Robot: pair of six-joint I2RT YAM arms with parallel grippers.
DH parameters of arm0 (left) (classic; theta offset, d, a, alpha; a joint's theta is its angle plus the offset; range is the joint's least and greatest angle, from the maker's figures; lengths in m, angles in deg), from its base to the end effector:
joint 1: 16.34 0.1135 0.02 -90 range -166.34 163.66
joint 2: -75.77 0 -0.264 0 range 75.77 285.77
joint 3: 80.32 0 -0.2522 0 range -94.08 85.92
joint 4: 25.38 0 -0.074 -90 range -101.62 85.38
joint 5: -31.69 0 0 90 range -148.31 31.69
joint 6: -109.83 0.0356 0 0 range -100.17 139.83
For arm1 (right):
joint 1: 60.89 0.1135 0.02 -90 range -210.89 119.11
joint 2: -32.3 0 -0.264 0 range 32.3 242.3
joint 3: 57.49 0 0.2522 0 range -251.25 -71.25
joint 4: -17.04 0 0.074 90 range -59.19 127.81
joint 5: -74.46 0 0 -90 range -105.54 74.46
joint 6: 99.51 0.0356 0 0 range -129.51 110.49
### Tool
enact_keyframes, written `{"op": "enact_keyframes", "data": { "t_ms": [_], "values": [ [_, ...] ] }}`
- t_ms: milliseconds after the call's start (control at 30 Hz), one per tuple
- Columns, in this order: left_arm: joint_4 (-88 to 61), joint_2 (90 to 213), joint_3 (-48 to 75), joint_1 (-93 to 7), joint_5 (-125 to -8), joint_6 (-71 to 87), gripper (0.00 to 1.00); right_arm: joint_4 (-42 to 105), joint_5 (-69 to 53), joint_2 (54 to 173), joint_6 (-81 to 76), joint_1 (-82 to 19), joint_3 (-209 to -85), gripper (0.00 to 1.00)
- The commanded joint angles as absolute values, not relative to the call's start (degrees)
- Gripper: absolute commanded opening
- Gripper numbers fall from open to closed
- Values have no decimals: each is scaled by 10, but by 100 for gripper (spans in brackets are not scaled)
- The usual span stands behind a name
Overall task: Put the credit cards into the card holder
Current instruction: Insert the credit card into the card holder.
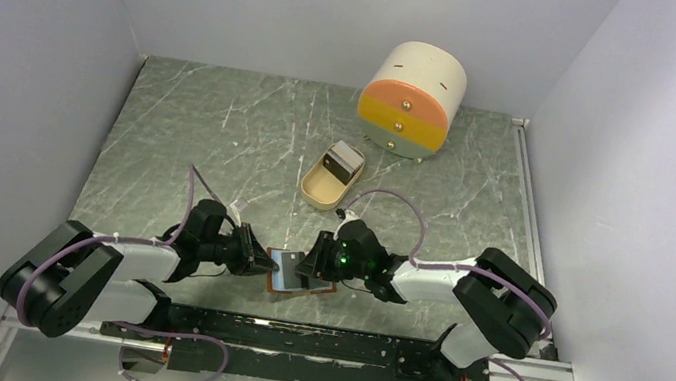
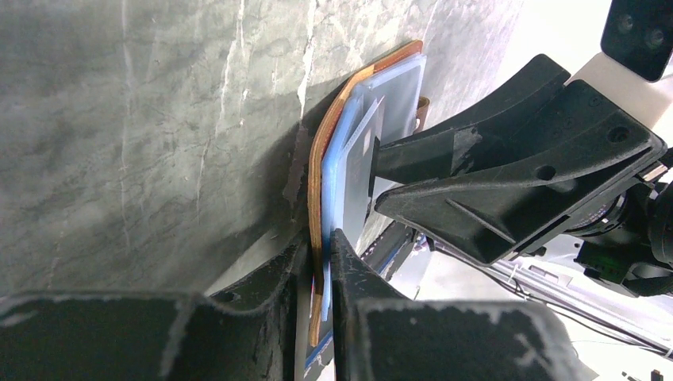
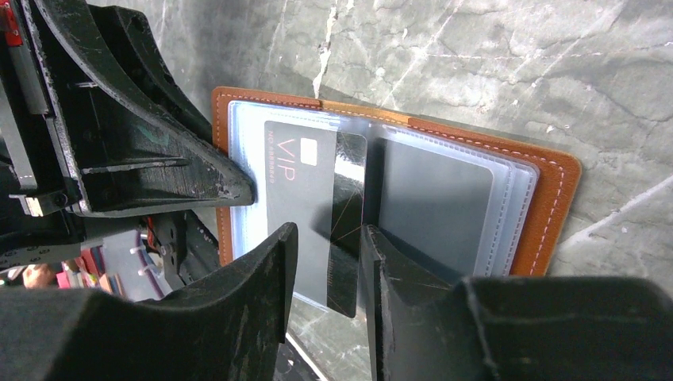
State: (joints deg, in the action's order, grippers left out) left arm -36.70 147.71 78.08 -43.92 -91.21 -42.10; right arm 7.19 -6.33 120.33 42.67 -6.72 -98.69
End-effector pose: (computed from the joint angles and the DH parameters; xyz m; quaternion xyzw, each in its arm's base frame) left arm 0.1504 -0.1004 0.1049 -0.1392 0.8631 -0.4721 0.1131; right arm 0.1538 0.2228 0.1278 -0.0513 0.8912 0.3992 0.2092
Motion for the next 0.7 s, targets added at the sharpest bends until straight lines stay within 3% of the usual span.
{"op": "enact_keyframes", "data": {
  "t_ms": [0, 400, 533, 667],
  "values": [
    [-390, 1474, 775, -439, -927, -415, 19, 110, -69, 1213, 409, -62, -995, 39],
    [-385, 1468, 772, -438, -929, -415, 22, 145, -90, 1200, 407, -62, -1001, 48],
    [-378, 1461, 770, -438, -928, -415, 23, 123, -73, 1206, 412, -62, -1000, 49],
    [-385, 1456, 771, -439, -932, -419, 23, 69, -44, 1214, 422, -62, -986, 43]
  ]
}}
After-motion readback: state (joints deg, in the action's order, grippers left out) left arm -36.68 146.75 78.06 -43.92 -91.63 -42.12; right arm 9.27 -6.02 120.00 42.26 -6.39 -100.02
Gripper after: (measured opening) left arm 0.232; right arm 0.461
